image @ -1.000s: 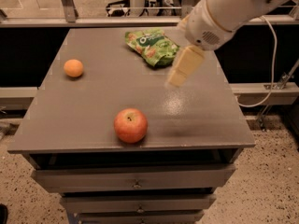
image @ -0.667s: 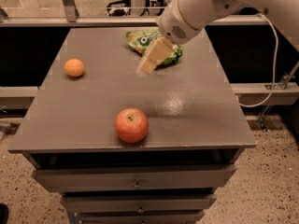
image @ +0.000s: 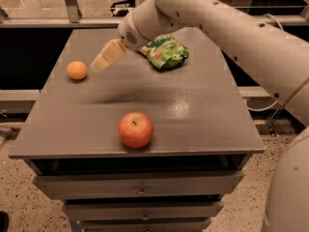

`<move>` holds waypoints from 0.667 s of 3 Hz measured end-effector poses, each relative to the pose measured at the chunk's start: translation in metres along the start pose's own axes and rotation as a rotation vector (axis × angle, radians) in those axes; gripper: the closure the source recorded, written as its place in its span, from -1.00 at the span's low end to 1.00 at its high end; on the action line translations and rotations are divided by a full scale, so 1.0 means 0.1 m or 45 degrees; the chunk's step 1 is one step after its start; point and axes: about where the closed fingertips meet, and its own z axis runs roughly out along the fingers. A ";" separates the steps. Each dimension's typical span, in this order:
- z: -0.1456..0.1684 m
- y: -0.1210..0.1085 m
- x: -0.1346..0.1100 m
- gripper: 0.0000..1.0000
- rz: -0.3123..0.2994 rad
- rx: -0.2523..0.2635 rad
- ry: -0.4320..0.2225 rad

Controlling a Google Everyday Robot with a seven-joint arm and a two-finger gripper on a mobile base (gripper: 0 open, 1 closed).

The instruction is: Pick orange

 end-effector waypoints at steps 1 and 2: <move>0.38 0.09 -0.06 -1.00 0.069 -0.010 -0.035; 0.79 0.15 -0.15 -1.00 0.028 0.022 -0.070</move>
Offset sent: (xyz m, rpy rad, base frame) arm 0.0260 0.0966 -0.0486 0.0615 -0.0501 -0.0372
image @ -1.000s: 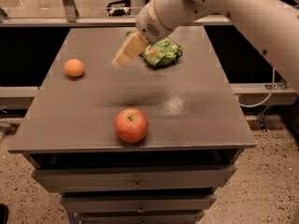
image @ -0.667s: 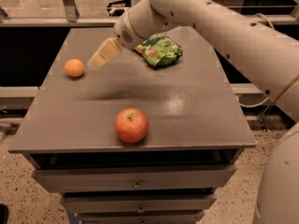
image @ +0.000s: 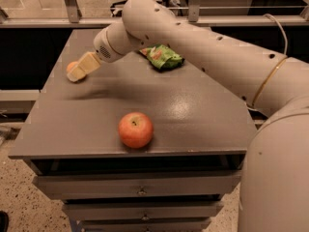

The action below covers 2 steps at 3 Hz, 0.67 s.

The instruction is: Pick orange

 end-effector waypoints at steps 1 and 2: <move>0.18 0.02 -0.05 -1.00 -0.048 0.024 -0.030; 0.36 0.07 -0.11 -1.00 -0.081 0.013 -0.064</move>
Offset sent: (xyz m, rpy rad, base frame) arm 0.0148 0.0579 -0.0156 0.0467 -0.1078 0.0579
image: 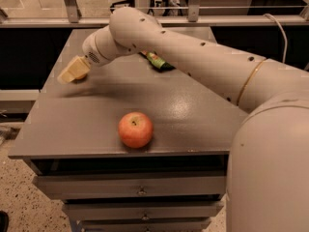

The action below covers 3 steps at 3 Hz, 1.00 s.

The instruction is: Pick orange

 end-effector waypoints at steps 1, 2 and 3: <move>0.20 0.08 0.05 -0.94 0.000 -0.032 -0.004; 0.28 0.11 0.10 -0.48 0.010 -0.048 0.003; 0.24 0.07 0.16 0.14 0.030 -0.031 -0.005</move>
Offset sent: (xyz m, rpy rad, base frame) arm 0.0011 0.0229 -0.0321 0.0040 0.0395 0.0287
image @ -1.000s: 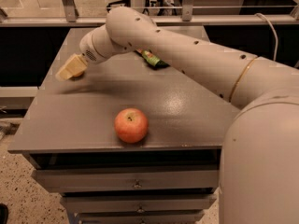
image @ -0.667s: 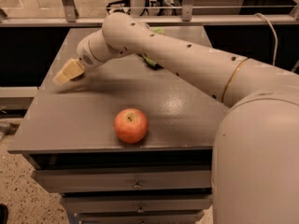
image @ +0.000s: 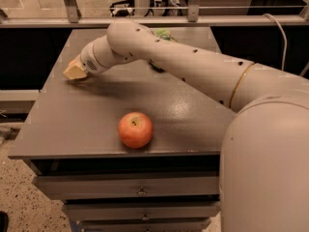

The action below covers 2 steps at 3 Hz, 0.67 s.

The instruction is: Pick orange

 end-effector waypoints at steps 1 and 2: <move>-0.07 -0.05 0.02 0.59 0.012 0.016 -0.010; -0.47 -0.21 -0.15 0.99 0.002 0.042 -0.085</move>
Offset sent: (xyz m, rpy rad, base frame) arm 0.0176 -0.1002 0.1046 0.1385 -0.1257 -0.0482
